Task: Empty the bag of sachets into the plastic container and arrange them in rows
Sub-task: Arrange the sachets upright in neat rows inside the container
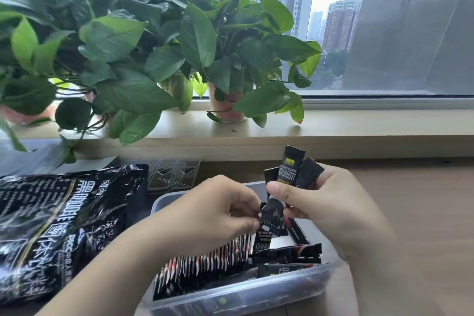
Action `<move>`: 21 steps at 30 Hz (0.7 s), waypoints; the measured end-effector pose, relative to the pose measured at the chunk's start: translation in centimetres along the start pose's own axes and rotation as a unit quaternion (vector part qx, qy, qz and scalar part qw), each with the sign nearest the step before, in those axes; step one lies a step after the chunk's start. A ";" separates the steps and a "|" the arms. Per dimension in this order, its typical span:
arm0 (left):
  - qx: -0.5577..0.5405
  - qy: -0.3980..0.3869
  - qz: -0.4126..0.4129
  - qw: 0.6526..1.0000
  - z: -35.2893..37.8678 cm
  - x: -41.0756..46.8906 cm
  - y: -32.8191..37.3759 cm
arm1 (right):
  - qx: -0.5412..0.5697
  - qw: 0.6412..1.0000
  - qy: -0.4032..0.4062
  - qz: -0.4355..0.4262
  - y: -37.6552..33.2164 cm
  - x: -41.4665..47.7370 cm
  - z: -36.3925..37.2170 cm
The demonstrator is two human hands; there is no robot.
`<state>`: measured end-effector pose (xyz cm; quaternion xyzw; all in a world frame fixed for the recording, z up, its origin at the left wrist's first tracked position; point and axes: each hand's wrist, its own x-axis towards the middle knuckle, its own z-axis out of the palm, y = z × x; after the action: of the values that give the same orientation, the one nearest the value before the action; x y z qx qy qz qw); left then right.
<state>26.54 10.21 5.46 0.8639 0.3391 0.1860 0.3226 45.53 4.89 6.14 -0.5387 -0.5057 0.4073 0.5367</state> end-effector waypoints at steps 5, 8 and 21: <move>-0.041 0.055 -0.008 0.998 0.0 0.0 0.2 | 0.013 1.000 -0.006 -0.012 -0.5 -0.3 0.0; -0.063 0.114 0.002 0.991 -0.1 -0.3 0.6 | 0.027 0.999 -0.010 -0.022 -0.9 -0.4 -0.3; -0.243 0.278 0.003 0.929 -0.6 -0.7 3.0 | 0.229 0.973 0.010 -0.012 -1.5 -0.3 1.0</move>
<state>27.13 8.30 7.84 0.6741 0.3571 0.4962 0.4146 44.34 4.62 7.53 -0.3995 -0.3999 0.5008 0.6555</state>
